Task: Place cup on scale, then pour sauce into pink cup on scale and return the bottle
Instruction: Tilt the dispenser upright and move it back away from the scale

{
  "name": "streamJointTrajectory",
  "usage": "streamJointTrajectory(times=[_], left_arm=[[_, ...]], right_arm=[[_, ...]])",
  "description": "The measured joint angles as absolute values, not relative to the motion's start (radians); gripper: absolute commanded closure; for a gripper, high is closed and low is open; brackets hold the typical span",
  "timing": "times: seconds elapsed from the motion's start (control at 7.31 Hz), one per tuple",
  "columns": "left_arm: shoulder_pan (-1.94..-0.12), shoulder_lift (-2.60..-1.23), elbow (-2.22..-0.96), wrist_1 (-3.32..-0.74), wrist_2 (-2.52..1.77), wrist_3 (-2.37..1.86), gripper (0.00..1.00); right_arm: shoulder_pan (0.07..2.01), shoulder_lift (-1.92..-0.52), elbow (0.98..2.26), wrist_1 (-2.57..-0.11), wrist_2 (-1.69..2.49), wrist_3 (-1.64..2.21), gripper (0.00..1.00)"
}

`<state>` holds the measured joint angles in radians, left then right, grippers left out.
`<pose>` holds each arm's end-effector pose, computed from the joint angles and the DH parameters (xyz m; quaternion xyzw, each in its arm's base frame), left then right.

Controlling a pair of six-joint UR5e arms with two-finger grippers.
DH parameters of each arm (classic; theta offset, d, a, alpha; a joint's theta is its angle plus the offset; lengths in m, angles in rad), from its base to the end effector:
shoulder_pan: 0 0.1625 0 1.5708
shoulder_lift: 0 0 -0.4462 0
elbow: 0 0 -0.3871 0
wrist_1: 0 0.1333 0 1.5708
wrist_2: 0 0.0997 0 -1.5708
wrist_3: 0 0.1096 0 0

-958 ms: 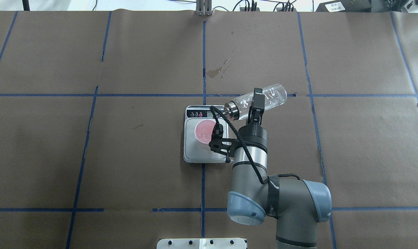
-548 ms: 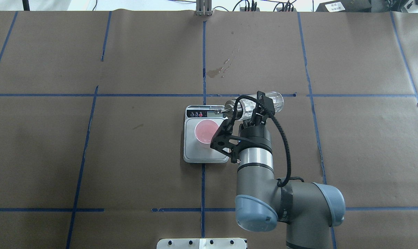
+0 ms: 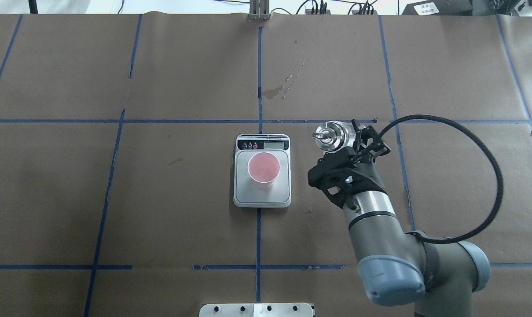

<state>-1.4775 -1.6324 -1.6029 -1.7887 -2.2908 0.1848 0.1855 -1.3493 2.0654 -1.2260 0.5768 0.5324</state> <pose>-0.0111 -0.5364 0.6195 0.1610 0.3410 0.1823 0.9081 -0.4409 -0.3118 0.2858 0.5921 -0.1278 -0.0940 0.7901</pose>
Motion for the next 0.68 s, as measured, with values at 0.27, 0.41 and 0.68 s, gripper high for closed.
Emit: streamJointTrajectory(times=[0.27, 0.41, 0.68], left_arm=[[-1.491, -1.633, -1.618, -1.787, -2.290, 0.184, 0.00], [-1.496, -1.632, -1.628, -1.786, -2.290, 0.184, 0.00], [-1.502, -1.630, -1.641, -1.786, -2.289, 0.183, 0.00]], right_arm=[[0.189, -1.488, 2.066, -0.986, 0.640, 0.671, 1.00], [0.203, -1.524, 2.065, -0.933, 0.689, 0.756, 1.00], [0.280, -1.557, 2.063, -0.904, 0.844, 0.907, 1.00]])
